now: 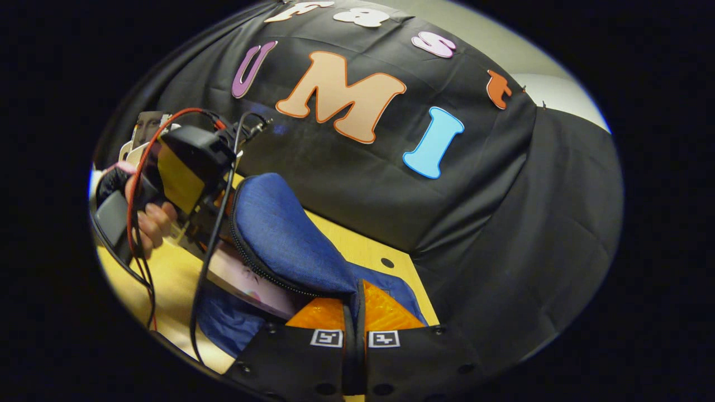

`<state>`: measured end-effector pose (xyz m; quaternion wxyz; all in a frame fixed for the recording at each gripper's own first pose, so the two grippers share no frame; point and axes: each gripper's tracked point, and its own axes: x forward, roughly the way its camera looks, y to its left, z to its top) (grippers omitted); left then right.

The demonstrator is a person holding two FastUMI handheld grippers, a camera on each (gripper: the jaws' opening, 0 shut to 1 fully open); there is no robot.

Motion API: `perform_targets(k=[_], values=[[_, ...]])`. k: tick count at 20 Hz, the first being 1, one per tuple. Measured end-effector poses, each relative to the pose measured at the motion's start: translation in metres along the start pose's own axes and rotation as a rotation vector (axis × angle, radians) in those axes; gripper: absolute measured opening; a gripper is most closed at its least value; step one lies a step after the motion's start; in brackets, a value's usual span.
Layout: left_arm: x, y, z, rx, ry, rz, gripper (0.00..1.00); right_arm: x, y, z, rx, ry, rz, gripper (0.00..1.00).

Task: Open the schoolbag, grab two books from the bookshelf and put them into the schoolbag.

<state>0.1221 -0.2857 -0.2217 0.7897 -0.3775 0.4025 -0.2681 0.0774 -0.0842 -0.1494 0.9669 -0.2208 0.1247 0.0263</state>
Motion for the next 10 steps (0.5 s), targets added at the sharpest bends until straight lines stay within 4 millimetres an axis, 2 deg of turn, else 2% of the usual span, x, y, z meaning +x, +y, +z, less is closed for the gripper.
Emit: perform_targets(k=[3, 5, 8, 10], values=[[0.029, -0.008, -0.006, -0.010, 0.033, -0.048, 0.36, 0.005, 0.016, 0.004, -0.020, -0.024, 0.039, 0.03], [0.033, -0.001, -0.018, -0.030, 0.055, -0.075, 0.35, 0.008, 0.019, 0.001, -0.012, -0.019, 0.044, 0.03], [0.056, 0.007, -0.018, -0.074, 0.063, -0.068, 0.37, 0.014, 0.019, -0.011, -0.019, 0.007, 0.044, 0.03], [0.063, 0.022, -0.019, -0.038, 0.072, 0.008, 0.39, 0.014, 0.020, -0.012, -0.036, 0.006, 0.048, 0.03]])
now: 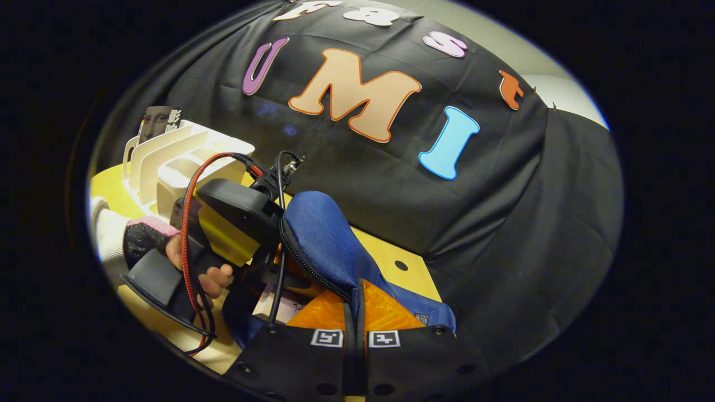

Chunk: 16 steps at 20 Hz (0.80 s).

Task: Open the schoolbag, grab two books from the bookshelf and put them into the schoolbag.

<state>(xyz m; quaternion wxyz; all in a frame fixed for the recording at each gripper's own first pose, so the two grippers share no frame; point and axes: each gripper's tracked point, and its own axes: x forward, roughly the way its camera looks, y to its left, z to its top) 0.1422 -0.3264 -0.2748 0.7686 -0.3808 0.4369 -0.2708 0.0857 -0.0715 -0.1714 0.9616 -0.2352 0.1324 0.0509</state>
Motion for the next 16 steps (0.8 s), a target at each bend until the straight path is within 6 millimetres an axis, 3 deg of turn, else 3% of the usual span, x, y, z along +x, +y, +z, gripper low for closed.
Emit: perform_targets(k=[1, 2, 3, 6, 11, 15, 16], values=[[-0.003, 0.007, -0.003, 0.027, -0.002, 0.025, 0.44, 0.000, 0.001, -0.001, -0.005, -0.001, 0.002, 0.03], [-0.007, 0.011, -0.001, 0.059, -0.010, 0.052, 0.64, 0.001, 0.001, -0.002, -0.008, -0.003, 0.002, 0.03], [-0.012, 0.014, -0.001, 0.095, -0.018, 0.073, 0.67, 0.001, 0.001, -0.002, -0.009, -0.003, 0.003, 0.03], [-0.033, 0.017, 0.008, 0.170, -0.040, 0.126, 0.96, 0.003, -0.001, -0.002, -0.002, -0.003, 0.003, 0.03], [-0.080, 0.038, 0.019, 0.266, -0.078, 0.244, 0.96, 0.002, 0.000, -0.004, -0.014, -0.002, 0.008, 0.03], [-0.129, 0.034, 0.022, 0.330, -0.091, 0.307, 0.96, 0.003, 0.000, -0.005, -0.015, 0.001, 0.007, 0.05], [-0.140, 0.031, 0.022, 0.344, -0.089, 0.311, 0.96, 0.003, 0.000, -0.005, -0.018, 0.000, 0.007, 0.01]])
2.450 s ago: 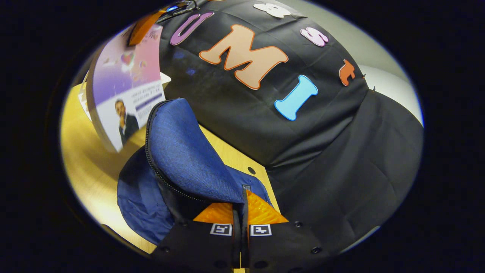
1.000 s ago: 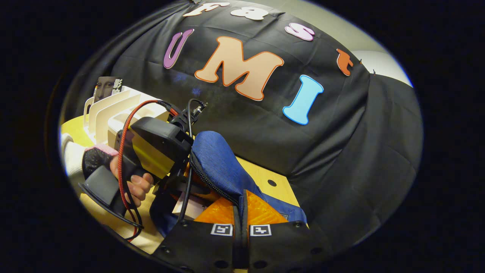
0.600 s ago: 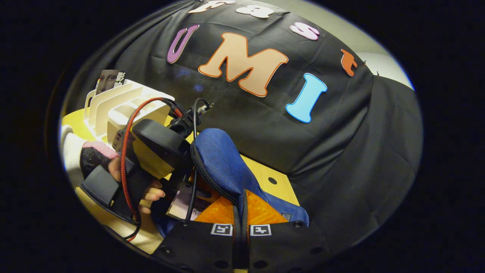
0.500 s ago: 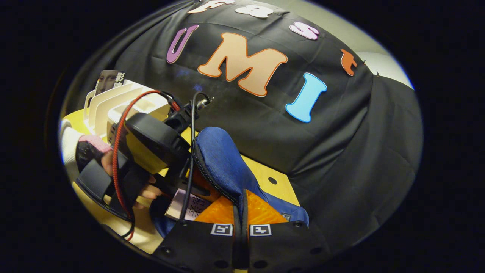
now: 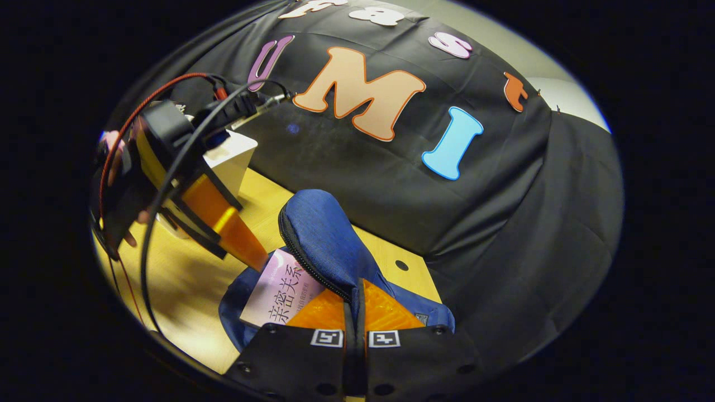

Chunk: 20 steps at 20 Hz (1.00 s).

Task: Open the schoolbag, grab two books from the bookshelf and put them into the schoolbag.

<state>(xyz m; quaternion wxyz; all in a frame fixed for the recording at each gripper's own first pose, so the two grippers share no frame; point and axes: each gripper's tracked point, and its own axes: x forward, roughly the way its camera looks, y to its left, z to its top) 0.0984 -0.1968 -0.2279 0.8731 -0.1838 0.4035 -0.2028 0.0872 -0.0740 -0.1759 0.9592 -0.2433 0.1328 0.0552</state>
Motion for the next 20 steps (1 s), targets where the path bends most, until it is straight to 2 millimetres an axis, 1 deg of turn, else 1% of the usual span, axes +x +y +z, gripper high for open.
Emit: perform_targets(k=[1, 3, 4, 9, 11, 13, 14, 15, 18, 20], values=[[-0.013, 0.000, 0.002, 0.015, 0.006, 0.006, 0.96, 0.000, 0.001, 0.000, -0.003, 0.000, 0.001, 0.01], [-0.040, 0.003, 0.007, 0.048, 0.015, 0.024, 0.96, 0.000, 0.001, -0.001, -0.012, 0.000, 0.002, 0.05], [-0.055, 0.003, 0.010, 0.058, 0.021, 0.029, 0.96, 0.000, 0.001, -0.001, -0.020, -0.001, 0.000, 0.03], [-0.138, 0.005, 0.044, 0.041, -0.003, 0.033, 0.96, -0.001, 0.002, -0.002, -0.040, 0.006, -0.011, 0.03], [-0.169, 0.012, 0.056, 0.034, -0.018, 0.057, 0.96, -0.001, 0.001, -0.002, -0.040, 0.012, -0.020, 0.05], [-0.200, 0.023, 0.067, 0.032, -0.034, 0.099, 0.96, -0.001, 0.001, -0.003, -0.037, 0.018, -0.034, 0.03], [-0.219, 0.031, 0.071, 0.022, -0.036, 0.120, 0.96, -0.001, 0.000, -0.003, -0.036, 0.022, -0.041, 0.03], [-0.231, 0.038, 0.075, 0.010, -0.042, 0.138, 0.95, -0.001, 0.001, -0.003, -0.037, 0.025, -0.046, 0.05], [-0.270, 0.070, 0.086, -0.012, -0.057, 0.208, 0.96, -0.001, 0.002, -0.003, -0.059, 0.040, -0.061, 0.05], [-0.297, 0.093, 0.101, -0.043, -0.092, 0.248, 0.96, -0.001, 0.005, -0.006, -0.072, 0.051, -0.071, 0.05]])
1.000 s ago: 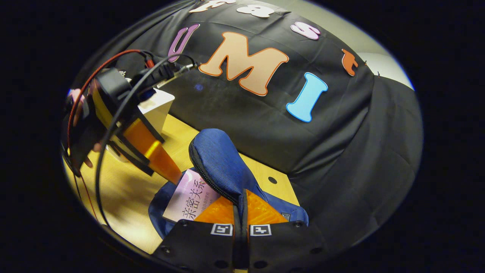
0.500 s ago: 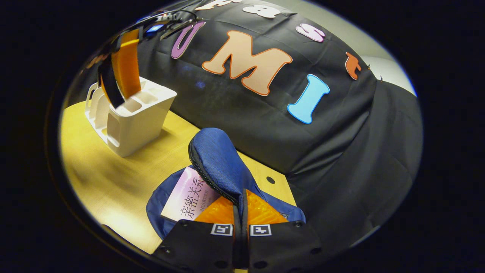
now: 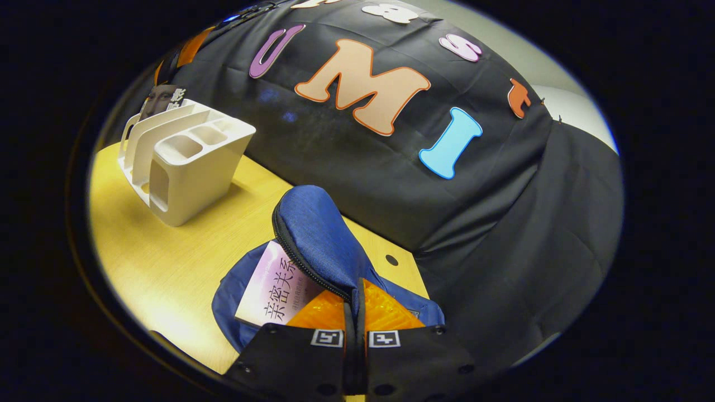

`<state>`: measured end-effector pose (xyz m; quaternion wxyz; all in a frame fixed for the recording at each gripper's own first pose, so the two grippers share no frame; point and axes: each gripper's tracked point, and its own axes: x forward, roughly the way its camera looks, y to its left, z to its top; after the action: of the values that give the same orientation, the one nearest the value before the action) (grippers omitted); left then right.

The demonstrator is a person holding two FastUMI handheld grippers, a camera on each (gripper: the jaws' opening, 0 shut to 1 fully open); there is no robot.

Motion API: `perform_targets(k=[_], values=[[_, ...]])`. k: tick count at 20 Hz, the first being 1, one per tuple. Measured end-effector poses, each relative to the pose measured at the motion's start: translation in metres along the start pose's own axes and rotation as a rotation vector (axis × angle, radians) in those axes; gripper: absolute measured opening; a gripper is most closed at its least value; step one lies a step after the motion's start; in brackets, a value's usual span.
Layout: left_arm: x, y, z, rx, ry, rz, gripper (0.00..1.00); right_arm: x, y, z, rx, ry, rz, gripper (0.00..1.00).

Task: Open the schoolbag, grab two books from the bookshelf and put them into the schoolbag.

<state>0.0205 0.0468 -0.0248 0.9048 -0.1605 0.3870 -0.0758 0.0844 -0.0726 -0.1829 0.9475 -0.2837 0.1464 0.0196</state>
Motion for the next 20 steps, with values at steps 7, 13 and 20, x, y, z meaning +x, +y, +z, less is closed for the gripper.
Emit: perform_targets(k=[7, 13, 20], values=[[-0.050, 0.111, 0.054, -0.033, -0.081, 0.164, 0.96, -0.001, 0.004, -0.004, -0.021, 0.036, -0.043, 0.03], [-0.051, 0.179, 0.076, 0.068, -0.072, 0.294, 0.95, -0.004, 0.006, -0.007, -0.015, 0.065, -0.071, 0.05], [-0.016, 0.222, 0.080, 0.049, -0.011, 0.315, 0.95, -0.007, 0.009, -0.008, -0.021, 0.095, -0.097, 0.01]])
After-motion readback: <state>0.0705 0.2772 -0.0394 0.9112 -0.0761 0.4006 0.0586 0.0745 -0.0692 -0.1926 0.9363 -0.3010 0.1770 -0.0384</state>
